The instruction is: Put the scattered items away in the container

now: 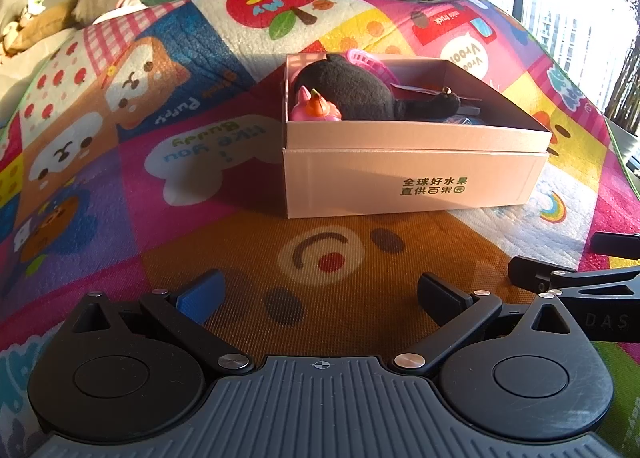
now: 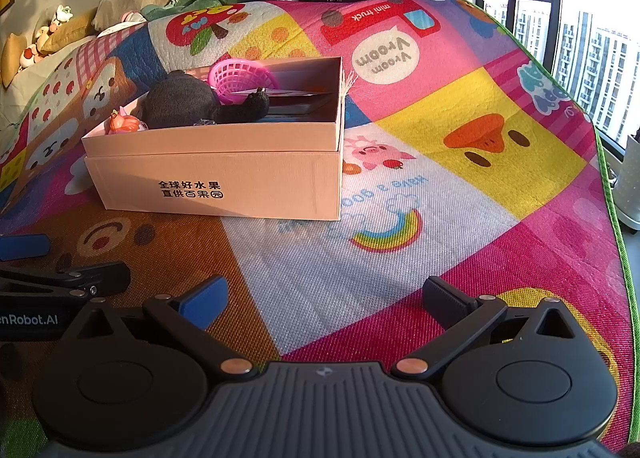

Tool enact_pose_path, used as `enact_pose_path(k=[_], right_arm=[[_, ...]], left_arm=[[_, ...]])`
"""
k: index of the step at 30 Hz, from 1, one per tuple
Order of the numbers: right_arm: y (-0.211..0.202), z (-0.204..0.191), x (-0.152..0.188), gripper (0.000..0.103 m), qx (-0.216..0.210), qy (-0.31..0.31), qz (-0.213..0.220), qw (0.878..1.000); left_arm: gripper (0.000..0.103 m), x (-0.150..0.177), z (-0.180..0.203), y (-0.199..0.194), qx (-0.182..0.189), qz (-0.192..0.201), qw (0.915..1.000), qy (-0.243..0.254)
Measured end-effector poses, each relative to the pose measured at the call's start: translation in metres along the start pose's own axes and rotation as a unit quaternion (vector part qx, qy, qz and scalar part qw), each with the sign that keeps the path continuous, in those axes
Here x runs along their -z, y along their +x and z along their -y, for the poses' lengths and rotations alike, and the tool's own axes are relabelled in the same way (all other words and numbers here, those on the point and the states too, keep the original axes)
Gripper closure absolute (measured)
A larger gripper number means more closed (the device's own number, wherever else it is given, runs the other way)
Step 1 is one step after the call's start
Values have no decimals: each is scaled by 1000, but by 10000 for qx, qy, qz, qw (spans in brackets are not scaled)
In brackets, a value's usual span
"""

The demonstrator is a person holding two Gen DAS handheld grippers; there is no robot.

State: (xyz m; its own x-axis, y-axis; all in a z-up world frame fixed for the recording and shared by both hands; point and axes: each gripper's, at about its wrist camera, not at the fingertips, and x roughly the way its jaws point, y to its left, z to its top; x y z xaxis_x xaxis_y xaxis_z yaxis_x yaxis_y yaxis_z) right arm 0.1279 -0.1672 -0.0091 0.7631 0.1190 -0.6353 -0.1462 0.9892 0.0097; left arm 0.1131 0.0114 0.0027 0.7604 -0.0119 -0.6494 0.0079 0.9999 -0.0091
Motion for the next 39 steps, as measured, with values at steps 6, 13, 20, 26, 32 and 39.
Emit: enact_pose_path(k=[6, 13, 20, 26, 32, 39], right_arm=[[0, 0, 0, 0, -1, 1, 0, 10000], [0, 0, 0, 0, -1, 1, 1, 10000], [0, 0, 0, 0, -1, 1, 1, 10000], [0, 0, 0, 0, -1, 1, 1, 10000], [1, 0, 0, 0, -3, 3, 1, 10000], [0, 0, 0, 0, -2, 2, 1, 10000]], left_arm=[[0, 0, 0, 0, -8, -5, 10000, 16], [0, 0, 0, 0, -8, -6, 10000, 13], [0, 0, 0, 0, -7, -9, 10000, 17], [0, 0, 0, 1, -5, -18, 10000, 36], [0, 0, 0, 1, -4, -23, 10000, 35], [0, -1, -1, 2, 1, -71, 9999, 72]])
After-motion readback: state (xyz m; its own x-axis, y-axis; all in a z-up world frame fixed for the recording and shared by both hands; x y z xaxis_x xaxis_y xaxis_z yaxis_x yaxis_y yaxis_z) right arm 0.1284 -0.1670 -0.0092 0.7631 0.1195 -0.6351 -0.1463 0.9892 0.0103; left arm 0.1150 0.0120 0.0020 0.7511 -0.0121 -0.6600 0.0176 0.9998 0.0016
